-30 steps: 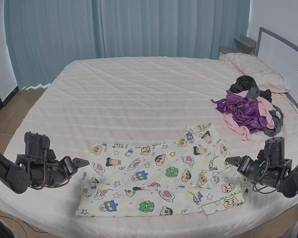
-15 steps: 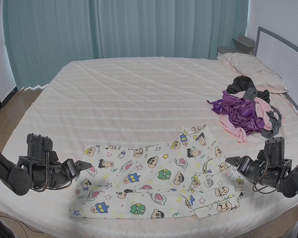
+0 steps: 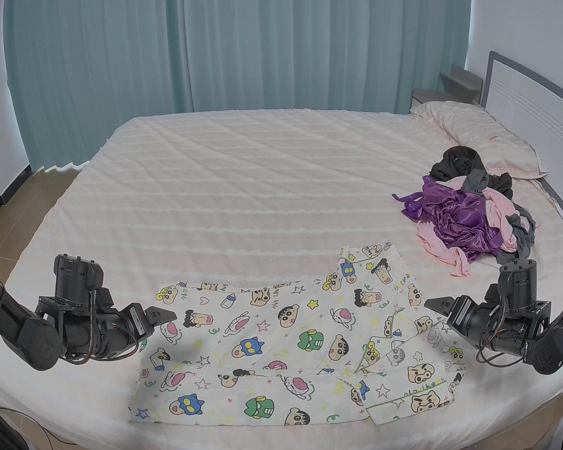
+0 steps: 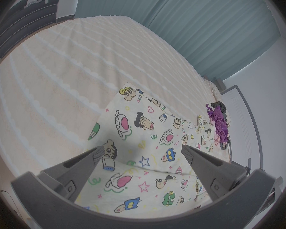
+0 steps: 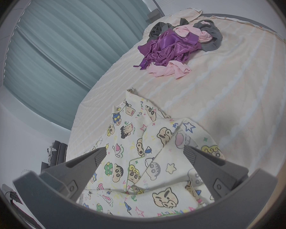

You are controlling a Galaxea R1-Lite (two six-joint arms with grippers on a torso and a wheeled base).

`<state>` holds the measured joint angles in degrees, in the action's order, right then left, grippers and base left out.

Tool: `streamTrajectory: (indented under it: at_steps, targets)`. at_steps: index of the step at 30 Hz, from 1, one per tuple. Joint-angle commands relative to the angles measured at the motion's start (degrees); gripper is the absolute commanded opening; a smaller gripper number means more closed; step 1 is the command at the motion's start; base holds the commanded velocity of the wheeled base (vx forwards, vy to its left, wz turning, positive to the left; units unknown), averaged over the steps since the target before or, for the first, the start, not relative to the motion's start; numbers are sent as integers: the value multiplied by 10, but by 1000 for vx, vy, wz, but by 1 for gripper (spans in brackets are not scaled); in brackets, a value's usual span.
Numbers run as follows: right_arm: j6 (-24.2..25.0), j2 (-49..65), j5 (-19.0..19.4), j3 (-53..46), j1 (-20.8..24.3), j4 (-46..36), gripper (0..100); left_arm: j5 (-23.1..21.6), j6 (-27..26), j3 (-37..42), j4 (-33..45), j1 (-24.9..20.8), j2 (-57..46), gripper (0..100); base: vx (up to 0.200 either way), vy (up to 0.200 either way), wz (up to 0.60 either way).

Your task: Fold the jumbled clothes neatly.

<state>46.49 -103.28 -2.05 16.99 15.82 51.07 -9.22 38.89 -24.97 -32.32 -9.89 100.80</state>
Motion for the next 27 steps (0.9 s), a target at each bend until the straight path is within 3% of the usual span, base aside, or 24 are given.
streamTrajectory:
  at_steps: [1, 8, 11, 19, 27]
  targets:
    - [0, 2, 0, 0, 4, 0, 100, 6, 1, -11, 0, 7, 4, 100, 0, 0, 0]
    - [1, 0, -1, -1, 10, 0, 100, 19, -1, -96, 6, 16, 57, 100, 0, 0, 0]
    - [1, -3, 0, -2, 10, 0, 100, 35, -41, -172, 31, 25, 133, 100, 0, 0, 0]
    - [1, -5, -1, -4, 18, -1, 100, 41, -143, -277, 51, 57, 250, 100, 0, 0, 0]
    - [0, -4, -1, -12, 25, 0, 100, 33, -187, -368, 81, 65, 318, 100, 0, 0, 0]
